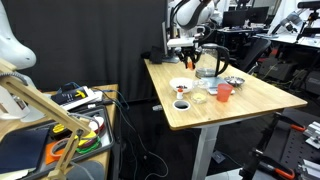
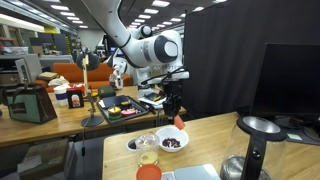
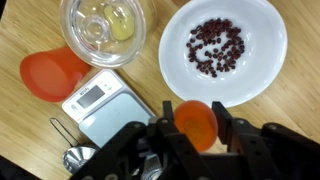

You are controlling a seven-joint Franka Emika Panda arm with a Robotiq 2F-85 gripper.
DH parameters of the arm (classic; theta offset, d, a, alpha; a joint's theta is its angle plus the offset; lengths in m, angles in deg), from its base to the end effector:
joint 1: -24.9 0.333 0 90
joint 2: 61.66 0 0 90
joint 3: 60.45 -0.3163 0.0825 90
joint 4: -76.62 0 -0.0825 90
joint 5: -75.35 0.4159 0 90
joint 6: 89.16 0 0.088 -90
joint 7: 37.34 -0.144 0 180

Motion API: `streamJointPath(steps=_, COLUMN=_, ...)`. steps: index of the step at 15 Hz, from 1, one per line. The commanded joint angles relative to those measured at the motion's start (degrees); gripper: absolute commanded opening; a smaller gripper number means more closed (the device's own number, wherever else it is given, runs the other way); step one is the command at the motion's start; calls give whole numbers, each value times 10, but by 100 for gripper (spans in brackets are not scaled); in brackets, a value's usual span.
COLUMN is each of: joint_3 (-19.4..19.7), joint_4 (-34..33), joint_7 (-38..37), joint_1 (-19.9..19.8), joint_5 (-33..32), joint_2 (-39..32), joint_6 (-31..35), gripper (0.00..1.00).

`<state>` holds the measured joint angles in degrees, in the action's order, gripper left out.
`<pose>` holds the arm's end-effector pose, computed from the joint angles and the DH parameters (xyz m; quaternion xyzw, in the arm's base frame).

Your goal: Pour the contents in the orange cup into the white bowl

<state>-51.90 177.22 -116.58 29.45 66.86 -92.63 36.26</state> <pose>0.6708 -0.0528 0.1999 0.7781 -0.6185 0.0180 0.1082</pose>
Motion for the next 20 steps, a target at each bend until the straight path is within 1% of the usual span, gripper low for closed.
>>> streamJointPath(steps=1, joint_3=14, joint_4=-81, joint_7=-6, joint_1=21, joint_5=-44, joint_2=-49, joint_6=-78, gripper=17)
streamJointPath(steps=5, joint_3=14, joint_4=-140, joint_7=-4, joint_1=33, joint_5=-73, joint_2=-105, joint_6=-140, gripper=17)
streamJointPath(steps=9, joint_3=26, joint_4=-193, joint_7=-19, joint_1=58, joint_5=-119, joint_2=-159, joint_6=-169, gripper=17)
streamJointPath(steps=12, joint_3=39, joint_4=-223, joint_7=-36, joint_1=76, joint_5=-161, joint_2=-185, joint_6=-186, gripper=17)
streamJointPath(steps=15, joint_3=43, joint_4=-240, joint_7=-47, joint_1=88, joint_5=-184, joint_2=-201, joint_6=-204, gripper=17)
streamJointPath(steps=20, joint_3=51, joint_4=-240, joint_7=-92, joint_1=119, joint_5=-241, joint_2=-221, joint_6=-215, gripper=17)
